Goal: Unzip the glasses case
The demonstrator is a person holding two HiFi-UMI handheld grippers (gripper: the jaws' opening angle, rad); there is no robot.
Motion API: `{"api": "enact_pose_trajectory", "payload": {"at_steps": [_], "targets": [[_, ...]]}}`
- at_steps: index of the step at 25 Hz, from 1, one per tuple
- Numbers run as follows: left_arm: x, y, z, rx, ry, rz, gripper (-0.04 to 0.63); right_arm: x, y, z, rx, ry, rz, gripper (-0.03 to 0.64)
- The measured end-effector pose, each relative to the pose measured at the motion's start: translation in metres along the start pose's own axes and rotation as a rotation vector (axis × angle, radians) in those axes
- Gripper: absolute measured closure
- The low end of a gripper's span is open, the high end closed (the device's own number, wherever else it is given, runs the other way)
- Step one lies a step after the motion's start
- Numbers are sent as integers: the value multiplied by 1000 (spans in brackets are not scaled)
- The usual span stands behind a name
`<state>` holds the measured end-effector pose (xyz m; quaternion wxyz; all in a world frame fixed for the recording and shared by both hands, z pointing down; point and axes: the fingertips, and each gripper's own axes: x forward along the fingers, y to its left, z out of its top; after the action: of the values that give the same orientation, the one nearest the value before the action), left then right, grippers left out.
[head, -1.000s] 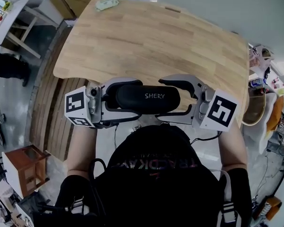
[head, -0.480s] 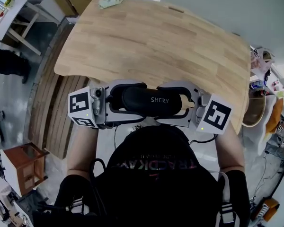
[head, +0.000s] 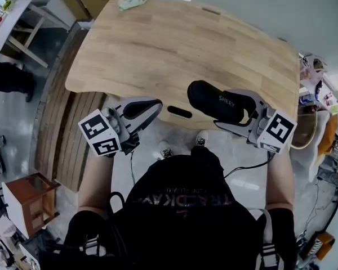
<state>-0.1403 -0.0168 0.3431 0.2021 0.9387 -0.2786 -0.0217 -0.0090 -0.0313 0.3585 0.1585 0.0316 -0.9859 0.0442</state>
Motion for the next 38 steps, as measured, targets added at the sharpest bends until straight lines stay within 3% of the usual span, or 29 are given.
{"api": "enact_pose_trajectory", "payload": {"at_steps": [4,8,11,15,22,31,38], "targets": [[15,7,-46,26,136,92,583,10,-32,-22,19,43,-56,276],[32,2,-80,-28,190,136,583,27,-77,-61,47,133,-68,276],[40,1,-95,-114,164,192,583,46,-120,-97,38,232,-57,276],[48,0,-111,-265,99,324,583,86,-175,-140,-9,344,34,276],[61,-6,-139,-366,68,477,583,162,-256,-180,-113,448,140,276],[73,-8,-158,-472,45,603,583,229,-283,-203,-228,508,232,276],[76,-5,-155,-488,38,623,583,234,-287,-218,-267,524,262,273]]}}
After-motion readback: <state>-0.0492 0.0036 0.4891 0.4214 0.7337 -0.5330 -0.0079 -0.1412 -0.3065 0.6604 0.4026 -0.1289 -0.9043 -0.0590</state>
